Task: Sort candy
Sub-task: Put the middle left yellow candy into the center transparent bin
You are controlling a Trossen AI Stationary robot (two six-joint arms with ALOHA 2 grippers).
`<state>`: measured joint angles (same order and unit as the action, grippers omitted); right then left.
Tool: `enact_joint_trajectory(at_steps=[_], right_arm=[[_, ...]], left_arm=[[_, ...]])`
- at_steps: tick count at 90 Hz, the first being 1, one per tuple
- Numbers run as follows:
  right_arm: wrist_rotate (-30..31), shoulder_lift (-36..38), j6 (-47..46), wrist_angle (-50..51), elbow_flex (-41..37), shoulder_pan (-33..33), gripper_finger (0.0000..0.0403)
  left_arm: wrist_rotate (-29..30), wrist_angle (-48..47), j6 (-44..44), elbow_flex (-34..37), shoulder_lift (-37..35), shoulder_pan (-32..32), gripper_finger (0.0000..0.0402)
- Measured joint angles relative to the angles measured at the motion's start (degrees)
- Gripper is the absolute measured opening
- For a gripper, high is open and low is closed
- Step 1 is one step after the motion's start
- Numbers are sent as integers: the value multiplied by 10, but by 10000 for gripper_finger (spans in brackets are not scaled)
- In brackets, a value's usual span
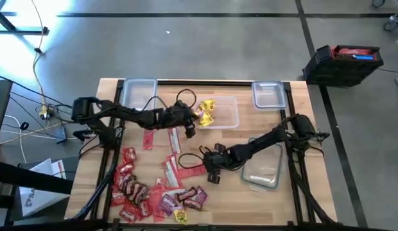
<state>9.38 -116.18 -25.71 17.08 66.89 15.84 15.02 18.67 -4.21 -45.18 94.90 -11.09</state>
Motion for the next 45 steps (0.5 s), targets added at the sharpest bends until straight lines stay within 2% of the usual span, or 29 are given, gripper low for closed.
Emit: enact_joint_trajectory(at_steps=[24,45], right_arm=[[-38,0,22,-16,-2,-21,130],[-34,0,17,-32,-2,-22,130]], left_arm=[[-41,10,13,-31,40,-40,0],[-35,53,-11,-54,81,-47,0]])
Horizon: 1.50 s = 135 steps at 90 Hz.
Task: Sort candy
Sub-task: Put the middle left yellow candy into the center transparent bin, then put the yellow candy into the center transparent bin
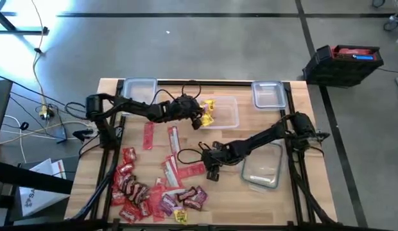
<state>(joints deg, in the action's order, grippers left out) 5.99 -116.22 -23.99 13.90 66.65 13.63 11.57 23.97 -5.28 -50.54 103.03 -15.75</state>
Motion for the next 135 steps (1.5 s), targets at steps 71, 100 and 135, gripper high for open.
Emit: enact_joint_trajectory(at_steps=[71,100,135], right_arm=[[0,-1,20,-15,0,0,130],[-1,9,24,0,0,-1,130],[87,109,35,95,-1,-2,130]], left_arm=[[53,-21,-20,-21,15,-16,85],[22,-26,-20,-21,15,-14,117],[65,-100,-16,-21,8,-13,117]])
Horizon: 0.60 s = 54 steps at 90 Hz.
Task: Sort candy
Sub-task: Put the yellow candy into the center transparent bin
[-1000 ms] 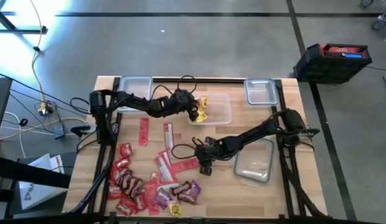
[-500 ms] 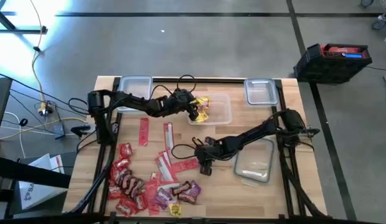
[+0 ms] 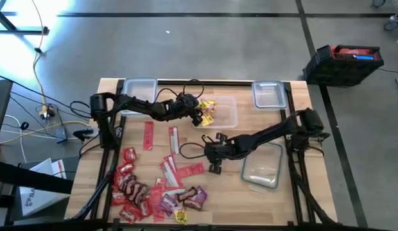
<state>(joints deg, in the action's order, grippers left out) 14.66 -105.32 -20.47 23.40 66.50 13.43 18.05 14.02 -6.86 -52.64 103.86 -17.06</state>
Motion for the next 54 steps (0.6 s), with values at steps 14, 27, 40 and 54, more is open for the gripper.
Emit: enact_joint_trajectory(at_steps=[14,27,40,54], right_arm=[[5,15,-2,14,0,0,130],[-5,14,-5,10,0,1,130],[-31,13,11,-4,1,14,130],[-39,13,22,-44,1,38,130]], left_arm=[[-28,-21,0,1,-43,14,117],[-63,-106,7,0,-120,40,117],[-83,-238,9,0,-185,97,117],[-85,-364,-38,5,-218,193,117]])
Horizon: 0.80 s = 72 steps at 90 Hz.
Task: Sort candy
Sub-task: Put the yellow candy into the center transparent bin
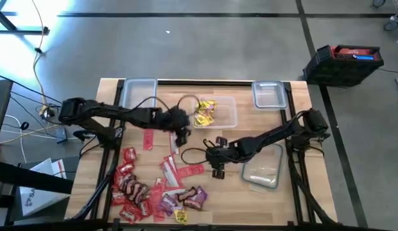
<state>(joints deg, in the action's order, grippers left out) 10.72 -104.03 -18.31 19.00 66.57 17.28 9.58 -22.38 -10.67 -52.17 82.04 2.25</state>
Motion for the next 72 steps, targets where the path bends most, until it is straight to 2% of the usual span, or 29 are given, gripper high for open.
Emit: enact_joint_trajectory(at_steps=[9,17,33,48,72], right_arm=[[0,0,4,-27,0,19,130],[2,-2,3,-56,0,31,130],[4,-18,-11,-129,1,58,130],[18,-35,-54,-163,1,87,130],[13,-82,-87,-312,2,143,130]], left_arm=[[-1,-61,-50,6,-2,79,117],[0,-69,-105,12,-2,152,117],[49,13,-191,30,-2,294,117],[98,121,-203,47,5,409,117],[196,215,-284,47,64,526,117]])
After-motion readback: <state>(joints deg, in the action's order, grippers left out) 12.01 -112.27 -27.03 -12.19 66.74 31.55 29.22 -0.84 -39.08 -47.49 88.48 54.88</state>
